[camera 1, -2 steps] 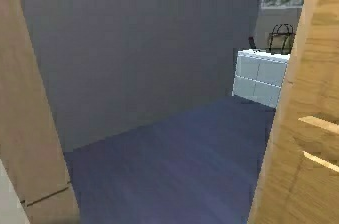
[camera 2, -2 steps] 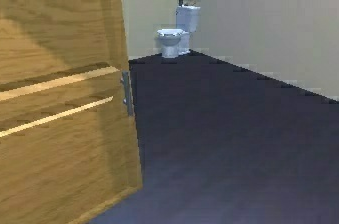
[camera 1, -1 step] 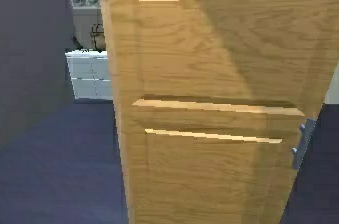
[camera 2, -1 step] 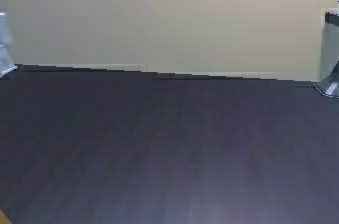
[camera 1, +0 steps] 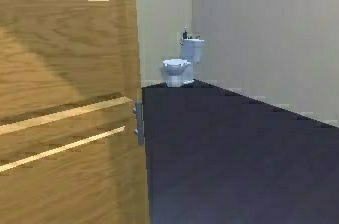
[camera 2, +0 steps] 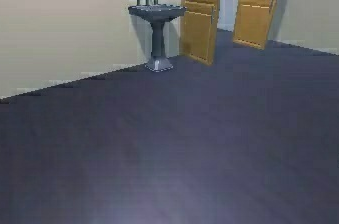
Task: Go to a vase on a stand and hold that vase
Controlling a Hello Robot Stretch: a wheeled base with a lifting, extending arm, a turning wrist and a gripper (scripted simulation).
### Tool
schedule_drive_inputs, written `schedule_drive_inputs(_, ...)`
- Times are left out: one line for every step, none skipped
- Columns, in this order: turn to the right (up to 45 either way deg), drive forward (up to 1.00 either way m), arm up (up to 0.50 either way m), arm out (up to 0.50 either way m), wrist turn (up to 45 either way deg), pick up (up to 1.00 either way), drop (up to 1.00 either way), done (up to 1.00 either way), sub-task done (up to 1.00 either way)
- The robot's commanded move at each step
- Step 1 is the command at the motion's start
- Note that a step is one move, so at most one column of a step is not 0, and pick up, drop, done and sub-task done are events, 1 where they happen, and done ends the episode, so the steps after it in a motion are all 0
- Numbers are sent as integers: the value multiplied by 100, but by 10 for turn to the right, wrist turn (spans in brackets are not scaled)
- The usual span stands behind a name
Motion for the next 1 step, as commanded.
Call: schedule_drive_inputs(450, 0, 0, 0, 0, 0, 0, 0, 0)
